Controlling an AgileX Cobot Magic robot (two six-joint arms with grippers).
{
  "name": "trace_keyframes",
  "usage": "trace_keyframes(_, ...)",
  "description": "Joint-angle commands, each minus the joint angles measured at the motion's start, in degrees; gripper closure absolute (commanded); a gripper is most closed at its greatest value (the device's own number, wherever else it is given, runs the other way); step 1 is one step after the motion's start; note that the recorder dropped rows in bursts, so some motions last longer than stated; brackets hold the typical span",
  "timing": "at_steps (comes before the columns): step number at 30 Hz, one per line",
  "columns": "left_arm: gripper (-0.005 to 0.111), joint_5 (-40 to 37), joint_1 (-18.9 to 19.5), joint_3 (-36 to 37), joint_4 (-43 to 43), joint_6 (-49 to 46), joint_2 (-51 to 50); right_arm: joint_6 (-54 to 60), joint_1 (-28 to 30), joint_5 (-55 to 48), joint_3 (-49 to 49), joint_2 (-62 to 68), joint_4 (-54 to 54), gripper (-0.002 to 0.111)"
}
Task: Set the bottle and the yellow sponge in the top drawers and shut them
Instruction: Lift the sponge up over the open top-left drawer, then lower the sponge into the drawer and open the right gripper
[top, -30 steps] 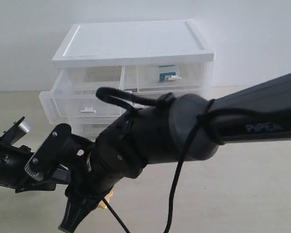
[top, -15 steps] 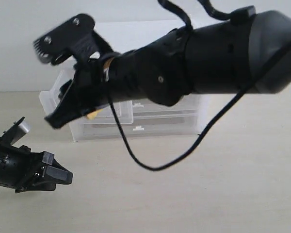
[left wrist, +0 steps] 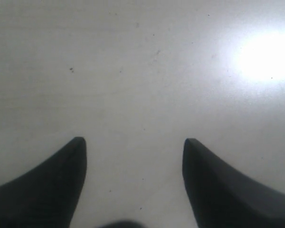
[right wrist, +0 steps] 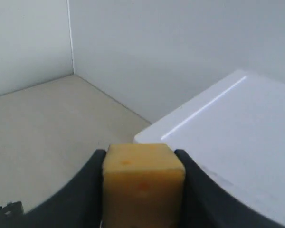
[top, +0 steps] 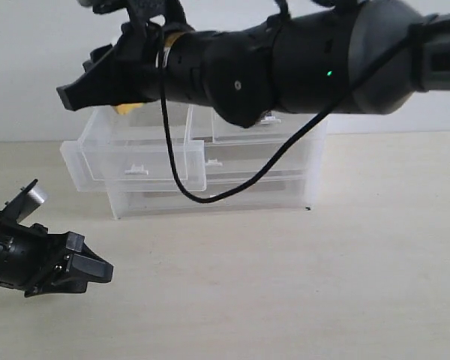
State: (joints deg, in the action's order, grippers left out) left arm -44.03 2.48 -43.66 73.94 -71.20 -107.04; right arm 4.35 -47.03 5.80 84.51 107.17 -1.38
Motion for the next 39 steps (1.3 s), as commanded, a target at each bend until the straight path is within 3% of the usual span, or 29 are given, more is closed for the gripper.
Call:
trace_keyframes(1,0.051,-0.7,-0.1,0.4,0.3,-0.3,0.4,0.0,0.3,1.6,0.3,2.6,-2.6,0.098)
trace_keyframes(6,0.051,-0.7,-0.1,0.6,0.3,-0.3,0.4,0.0,0.8,1.5,0.3,2.3,-3.5,0.054)
trace_keyframes(8,0.051,-0.7,-0.1,0.6,0.3,-0.3,0.4,0.0,0.8,0.9,0.3,1.5,-4.5,0.05)
trace_keyframes(15,0.051,-0.6,-0.1,0.6,0.3,-0.3,0.4,1.3,0.8,-12.7,0.3,-5.7,-4.4,0.054)
trace_keyframes(18,0.051,-0.4,-0.1,0.6,0.3,-0.3,0.4,-0.2,0.8,-24.4,0.3,-8.4,-4.4,0.057)
trace_keyframes(24,0.051,-0.4,-0.1,0.6,0.3,-0.3,0.4,0.0,0.8,-34.3,0.3,-8.8,-4.6,0.108)
trace_keyframes(32,0.051,-0.4,-0.1,0.6,0.5,-0.3,0.4,1.5,0.8,-20.0,0.2,-6.0,-13.7,0.108)
trace_keyframes(39,0.051,-0.4,-0.1,0.6,0.5,-0.3,0.4,1.6,0.7,-20.7,4.9,0.3,-15.6,0.108)
